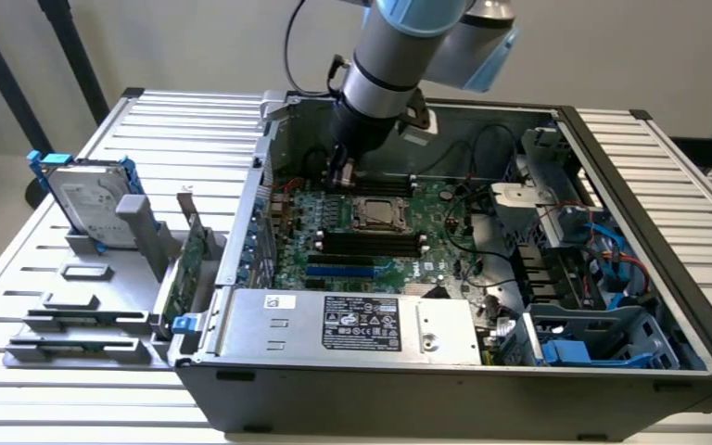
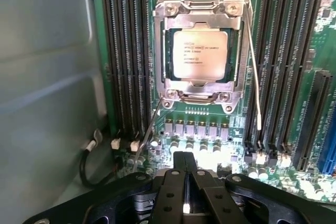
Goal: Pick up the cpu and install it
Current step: 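Install the first cpu locking lever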
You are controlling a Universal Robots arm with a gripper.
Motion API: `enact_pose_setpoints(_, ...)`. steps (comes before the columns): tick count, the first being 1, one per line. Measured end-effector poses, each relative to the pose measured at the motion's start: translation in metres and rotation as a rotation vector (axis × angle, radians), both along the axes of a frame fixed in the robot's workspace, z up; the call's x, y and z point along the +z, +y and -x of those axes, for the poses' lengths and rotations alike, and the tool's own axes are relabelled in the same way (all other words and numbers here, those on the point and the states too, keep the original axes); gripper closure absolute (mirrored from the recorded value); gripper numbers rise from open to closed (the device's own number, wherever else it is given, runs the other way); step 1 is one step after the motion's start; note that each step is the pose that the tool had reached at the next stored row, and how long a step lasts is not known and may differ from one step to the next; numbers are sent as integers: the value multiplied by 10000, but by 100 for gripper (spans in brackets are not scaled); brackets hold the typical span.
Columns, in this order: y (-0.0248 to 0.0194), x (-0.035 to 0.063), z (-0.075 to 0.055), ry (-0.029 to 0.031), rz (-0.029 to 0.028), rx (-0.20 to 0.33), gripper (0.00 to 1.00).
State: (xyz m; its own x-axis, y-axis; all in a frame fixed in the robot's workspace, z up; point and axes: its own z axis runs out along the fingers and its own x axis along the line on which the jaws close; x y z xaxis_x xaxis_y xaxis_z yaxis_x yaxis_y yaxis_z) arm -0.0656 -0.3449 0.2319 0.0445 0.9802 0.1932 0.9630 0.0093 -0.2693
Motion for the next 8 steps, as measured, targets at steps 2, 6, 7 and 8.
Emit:
enact_pose_setpoints(2, -1, 4, 7, 17, -98, -30, 89)
enact_pose_setpoints(6, -1, 10, 51, 41, -157, -42, 89)
enact_pose_setpoints(7, -1, 10, 53, 41, -157, -41, 89)
enact_pose_setpoints(8, -2, 11, 57, 43, -155, -40, 89)
